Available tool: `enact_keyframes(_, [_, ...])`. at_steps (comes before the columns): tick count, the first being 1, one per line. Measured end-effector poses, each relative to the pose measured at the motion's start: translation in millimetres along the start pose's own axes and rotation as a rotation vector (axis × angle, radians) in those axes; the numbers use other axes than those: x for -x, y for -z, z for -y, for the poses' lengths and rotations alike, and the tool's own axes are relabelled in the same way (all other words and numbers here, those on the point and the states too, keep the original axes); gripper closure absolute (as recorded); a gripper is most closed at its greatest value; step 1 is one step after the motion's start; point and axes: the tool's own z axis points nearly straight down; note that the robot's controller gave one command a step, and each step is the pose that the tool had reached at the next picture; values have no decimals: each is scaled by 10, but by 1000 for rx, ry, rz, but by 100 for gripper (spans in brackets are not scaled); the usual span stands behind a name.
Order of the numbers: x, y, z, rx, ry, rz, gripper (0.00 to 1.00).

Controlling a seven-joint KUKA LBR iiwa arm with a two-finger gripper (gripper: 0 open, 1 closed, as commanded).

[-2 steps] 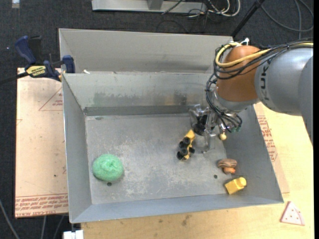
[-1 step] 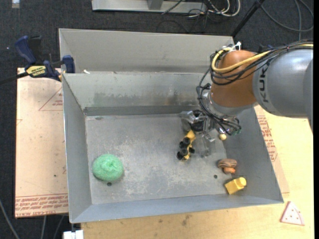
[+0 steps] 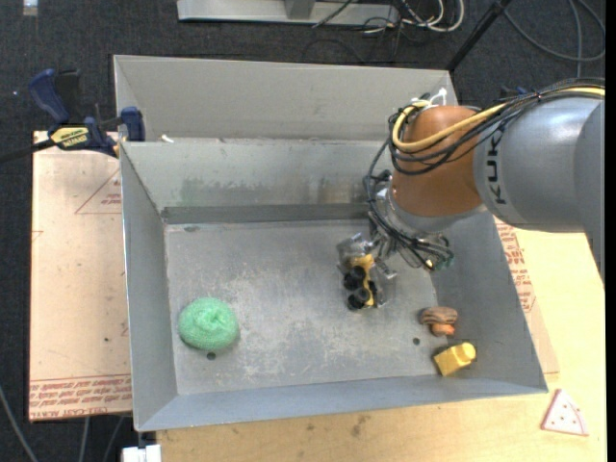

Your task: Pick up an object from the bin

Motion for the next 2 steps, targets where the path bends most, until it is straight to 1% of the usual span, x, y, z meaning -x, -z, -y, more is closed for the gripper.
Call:
enact_keyframes(1, [0,0,0,0,0,0,100])
enact_keyframes(2, [79,1410,39,-2,-17,0,100])
